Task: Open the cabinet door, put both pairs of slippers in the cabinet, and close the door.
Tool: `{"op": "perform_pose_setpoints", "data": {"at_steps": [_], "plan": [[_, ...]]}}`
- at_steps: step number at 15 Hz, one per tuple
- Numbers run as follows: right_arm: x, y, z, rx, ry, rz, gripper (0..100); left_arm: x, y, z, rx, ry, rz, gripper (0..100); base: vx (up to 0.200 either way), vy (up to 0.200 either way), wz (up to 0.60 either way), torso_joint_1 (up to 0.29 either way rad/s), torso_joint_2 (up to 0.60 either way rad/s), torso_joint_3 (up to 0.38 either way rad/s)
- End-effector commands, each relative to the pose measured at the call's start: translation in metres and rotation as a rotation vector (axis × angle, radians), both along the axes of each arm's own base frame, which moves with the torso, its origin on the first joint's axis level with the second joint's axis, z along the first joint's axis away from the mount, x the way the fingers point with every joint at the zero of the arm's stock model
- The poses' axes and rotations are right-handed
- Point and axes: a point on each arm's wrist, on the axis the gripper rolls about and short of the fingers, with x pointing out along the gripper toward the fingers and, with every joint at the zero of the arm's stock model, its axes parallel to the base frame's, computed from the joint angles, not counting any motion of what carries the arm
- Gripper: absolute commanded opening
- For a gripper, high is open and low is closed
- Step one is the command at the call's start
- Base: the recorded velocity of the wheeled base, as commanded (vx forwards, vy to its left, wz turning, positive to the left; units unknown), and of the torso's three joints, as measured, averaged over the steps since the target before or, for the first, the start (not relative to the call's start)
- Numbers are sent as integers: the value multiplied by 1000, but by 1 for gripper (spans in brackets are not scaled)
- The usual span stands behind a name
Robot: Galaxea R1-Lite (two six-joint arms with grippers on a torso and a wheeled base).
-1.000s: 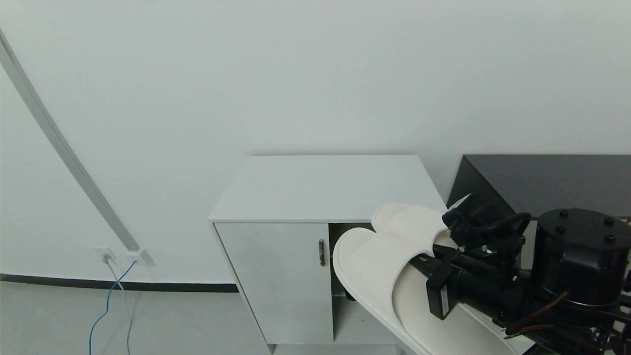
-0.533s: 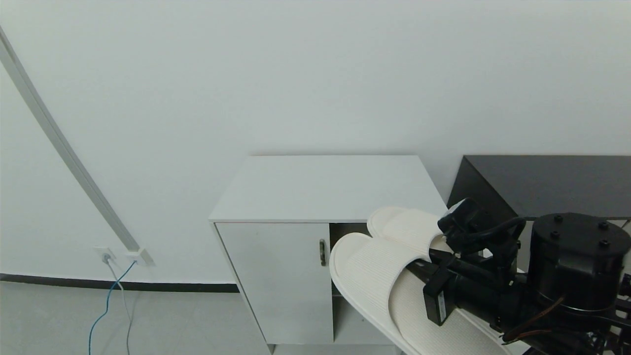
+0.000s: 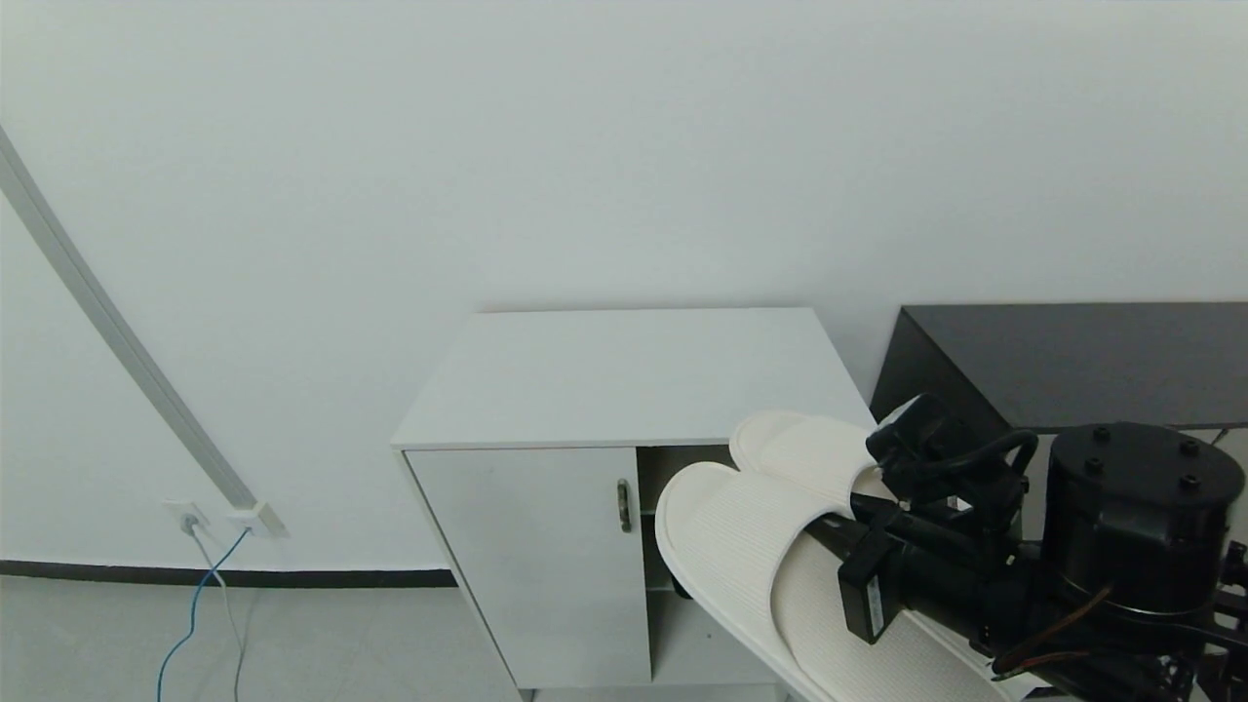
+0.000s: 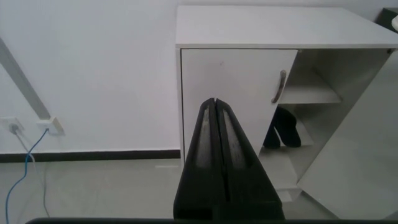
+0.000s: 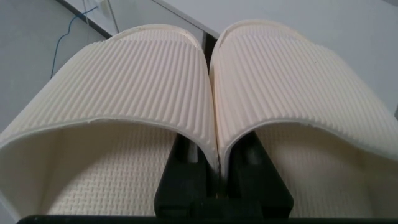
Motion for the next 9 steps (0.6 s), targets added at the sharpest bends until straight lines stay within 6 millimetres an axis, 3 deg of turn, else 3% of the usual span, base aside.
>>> {"op": "perform_pose_setpoints", "data": {"at_steps": [1,9], "plan": [[0,1,-1,-3,3,2,0,0,0,0,0,1,1,0,0,0,0,0,0,0],[1,2,-4,-13,11,2,0,0,0,0,0,1,2,0,0,0,0,-12,26,14]]}}
